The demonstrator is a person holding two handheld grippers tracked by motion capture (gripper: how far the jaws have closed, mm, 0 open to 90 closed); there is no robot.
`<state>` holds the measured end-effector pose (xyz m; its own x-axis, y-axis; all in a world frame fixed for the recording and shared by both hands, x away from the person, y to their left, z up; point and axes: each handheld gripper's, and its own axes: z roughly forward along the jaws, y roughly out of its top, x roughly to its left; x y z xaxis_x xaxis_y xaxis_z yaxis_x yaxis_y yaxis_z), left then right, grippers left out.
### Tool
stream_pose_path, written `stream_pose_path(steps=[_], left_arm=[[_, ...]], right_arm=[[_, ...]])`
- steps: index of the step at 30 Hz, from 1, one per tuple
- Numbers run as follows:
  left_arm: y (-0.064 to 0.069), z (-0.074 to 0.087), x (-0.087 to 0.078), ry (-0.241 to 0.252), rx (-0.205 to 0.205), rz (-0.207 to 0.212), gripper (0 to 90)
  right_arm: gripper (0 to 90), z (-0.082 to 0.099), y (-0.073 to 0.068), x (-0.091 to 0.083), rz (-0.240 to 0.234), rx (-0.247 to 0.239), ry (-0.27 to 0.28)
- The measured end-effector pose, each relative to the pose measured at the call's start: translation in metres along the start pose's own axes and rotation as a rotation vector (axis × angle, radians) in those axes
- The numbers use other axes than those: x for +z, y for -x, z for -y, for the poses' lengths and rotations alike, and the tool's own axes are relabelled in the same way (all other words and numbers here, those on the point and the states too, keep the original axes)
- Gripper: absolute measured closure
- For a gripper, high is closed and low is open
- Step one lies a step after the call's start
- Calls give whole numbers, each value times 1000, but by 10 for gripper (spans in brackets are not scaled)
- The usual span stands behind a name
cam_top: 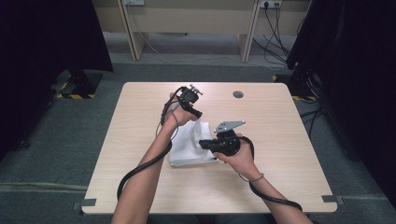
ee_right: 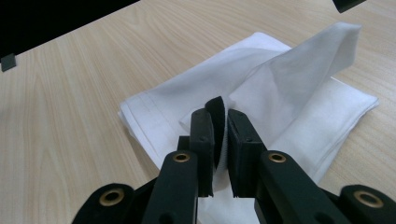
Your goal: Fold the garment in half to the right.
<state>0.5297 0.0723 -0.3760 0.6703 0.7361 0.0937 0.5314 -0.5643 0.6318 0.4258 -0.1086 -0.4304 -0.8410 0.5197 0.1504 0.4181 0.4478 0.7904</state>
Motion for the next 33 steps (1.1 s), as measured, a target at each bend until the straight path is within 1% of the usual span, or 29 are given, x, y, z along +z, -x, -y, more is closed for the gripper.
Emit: stream_pose_path(steps=[6,10,13,19,23,29,33], left_arm=[[1,4,-4,18,2,0,438],[1,7,-8,34,-3,-3,436],[-2,11,-11,43,-16,-12,431],[-5,19,-15,55,-21,-23,416],[-8,25,-18,69,-36,-33,387],[-15,37,-22,88,-74,-45,386],[-18,45,-26,103,-90,-58,366]], right_arm=[[819,3,2,0,2,8,-3],[816,6,3,-1,2,15,0],[813,9,5,0,3,17,-6],[806,11,6,1,4,22,-11],[794,12,6,0,6,21,-15],[790,15,8,0,7,30,-22],[786,17,9,0,7,33,-24]])
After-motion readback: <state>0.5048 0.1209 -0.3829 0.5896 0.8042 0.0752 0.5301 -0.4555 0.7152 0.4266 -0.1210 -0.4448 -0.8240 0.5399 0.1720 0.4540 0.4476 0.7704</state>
